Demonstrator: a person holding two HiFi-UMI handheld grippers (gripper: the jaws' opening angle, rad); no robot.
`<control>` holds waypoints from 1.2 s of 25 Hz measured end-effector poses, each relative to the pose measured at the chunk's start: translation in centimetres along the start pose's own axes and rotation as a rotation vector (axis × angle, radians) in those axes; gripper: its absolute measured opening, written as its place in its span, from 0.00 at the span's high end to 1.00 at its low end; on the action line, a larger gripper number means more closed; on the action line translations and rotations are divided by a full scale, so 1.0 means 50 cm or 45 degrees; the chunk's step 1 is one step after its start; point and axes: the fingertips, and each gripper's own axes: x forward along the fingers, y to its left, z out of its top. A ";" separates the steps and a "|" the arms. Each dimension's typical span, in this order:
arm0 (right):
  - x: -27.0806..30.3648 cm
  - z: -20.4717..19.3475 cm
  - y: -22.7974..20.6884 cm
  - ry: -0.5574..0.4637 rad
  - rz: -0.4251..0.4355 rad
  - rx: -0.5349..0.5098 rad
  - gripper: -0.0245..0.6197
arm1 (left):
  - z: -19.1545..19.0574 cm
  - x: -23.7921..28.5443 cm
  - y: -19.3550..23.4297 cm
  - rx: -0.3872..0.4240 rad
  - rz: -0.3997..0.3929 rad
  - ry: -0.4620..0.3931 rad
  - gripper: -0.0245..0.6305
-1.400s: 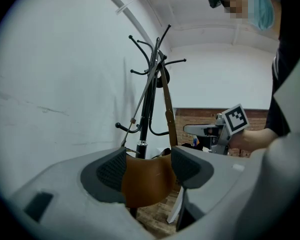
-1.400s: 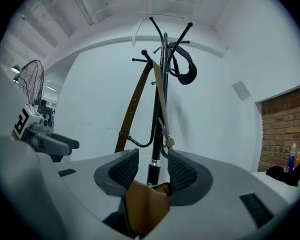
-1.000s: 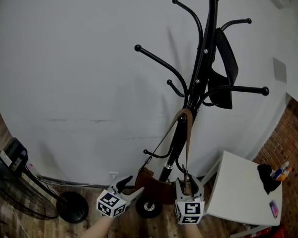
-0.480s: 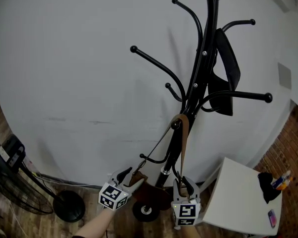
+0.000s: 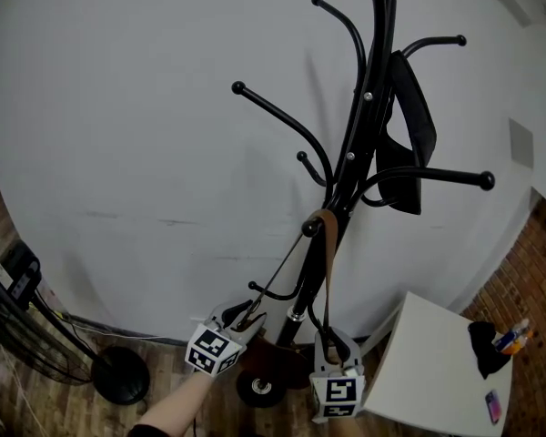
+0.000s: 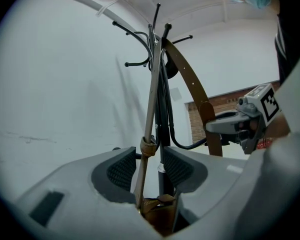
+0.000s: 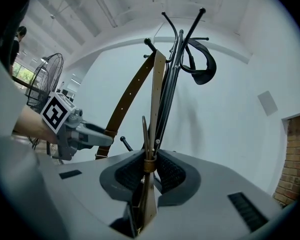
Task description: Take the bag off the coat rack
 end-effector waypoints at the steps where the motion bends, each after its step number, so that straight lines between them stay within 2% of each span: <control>1: -0.001 0.000 0.000 0.002 0.004 0.003 0.86 | 0.001 0.002 -0.002 0.003 -0.002 0.002 0.72; 4: -0.007 0.002 -0.002 0.009 0.008 0.018 0.86 | 0.001 0.006 -0.002 0.012 -0.002 0.033 0.85; 7: -0.014 0.007 -0.002 0.013 0.009 0.048 0.87 | 0.002 0.001 -0.001 0.018 -0.027 0.085 0.89; 12: -0.022 0.013 0.004 0.029 0.012 0.059 0.87 | 0.002 -0.012 -0.015 0.028 -0.056 0.121 0.90; 20: -0.031 0.032 0.009 0.022 0.005 0.055 0.87 | 0.006 -0.034 -0.016 0.024 -0.049 0.131 0.90; 30: -0.042 0.080 0.011 -0.031 -0.007 0.046 0.87 | 0.053 -0.063 -0.011 0.014 -0.042 0.090 0.90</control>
